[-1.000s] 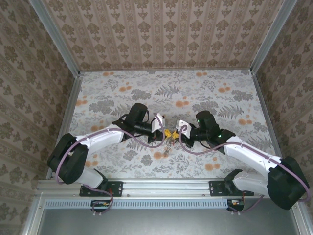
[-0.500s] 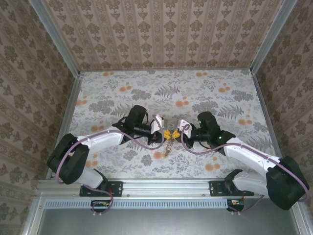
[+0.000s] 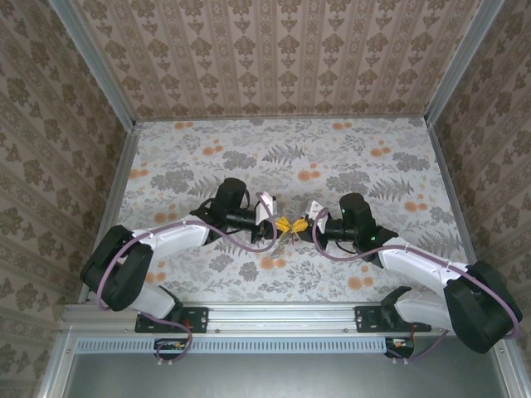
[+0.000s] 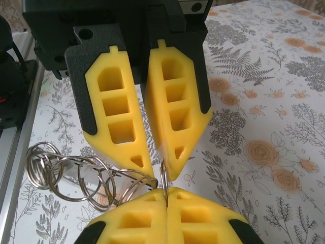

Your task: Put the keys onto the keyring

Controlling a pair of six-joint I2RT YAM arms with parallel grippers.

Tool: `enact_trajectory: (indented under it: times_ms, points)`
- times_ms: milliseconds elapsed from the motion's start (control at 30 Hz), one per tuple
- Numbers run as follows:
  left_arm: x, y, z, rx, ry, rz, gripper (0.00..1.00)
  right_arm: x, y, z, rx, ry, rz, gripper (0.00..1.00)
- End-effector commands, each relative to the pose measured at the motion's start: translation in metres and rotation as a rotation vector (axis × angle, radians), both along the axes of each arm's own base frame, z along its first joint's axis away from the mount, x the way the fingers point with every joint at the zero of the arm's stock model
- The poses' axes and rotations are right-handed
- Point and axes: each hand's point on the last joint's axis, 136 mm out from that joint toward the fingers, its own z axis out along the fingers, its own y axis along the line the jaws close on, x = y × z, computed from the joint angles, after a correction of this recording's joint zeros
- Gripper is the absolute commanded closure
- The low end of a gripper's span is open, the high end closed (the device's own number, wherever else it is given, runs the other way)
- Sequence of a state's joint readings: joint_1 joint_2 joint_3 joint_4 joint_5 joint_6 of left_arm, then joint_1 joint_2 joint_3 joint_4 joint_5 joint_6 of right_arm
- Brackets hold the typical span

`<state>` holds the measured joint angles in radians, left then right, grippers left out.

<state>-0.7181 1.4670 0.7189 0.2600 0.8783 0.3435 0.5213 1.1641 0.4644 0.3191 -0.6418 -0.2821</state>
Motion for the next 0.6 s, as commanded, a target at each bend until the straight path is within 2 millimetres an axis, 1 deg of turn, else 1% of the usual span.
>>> enact_trajectory:
  times_ms: [0, 100, 300, 367, 400, 433, 567]
  points:
    - [-0.0051, -0.0016, 0.0015, -0.028, 0.019, -0.035, 0.86, -0.0003, 0.0076, 0.0186, 0.075, -0.041, 0.036, 1.0]
    - [-0.0068, -0.0016, 0.0026, -0.034, 0.03, -0.046, 0.88, 0.0001, 0.0074, 0.0192, 0.084, -0.042, 0.032, 1.0]
    - [-0.0087, -0.0017, 0.0014, -0.034, 0.046, -0.056, 0.86, -0.0004, 0.0073, 0.0184, 0.095, -0.042, 0.028, 1.0]
    - [-0.0089, -0.0018, 0.0016, -0.034, 0.045, -0.058, 0.88, -0.0003, 0.0071, 0.0182, 0.095, -0.041, 0.028, 1.0]
    - [-0.0089, -0.0018, 0.0012, -0.032, 0.049, -0.057, 0.92, -0.0006, 0.0071, 0.018, 0.095, -0.04, 0.03, 1.0]
    - [-0.009, -0.0019, 0.0004, -0.029, 0.052, -0.058, 1.0, -0.0004, 0.007, 0.0176, 0.094, -0.039, 0.029, 1.0]
    - [-0.0071, -0.001, -0.0006, -0.023, 0.039, -0.045, 1.0, 0.0007, 0.0047, 0.01, 0.052, -0.014, 0.014, 1.0]
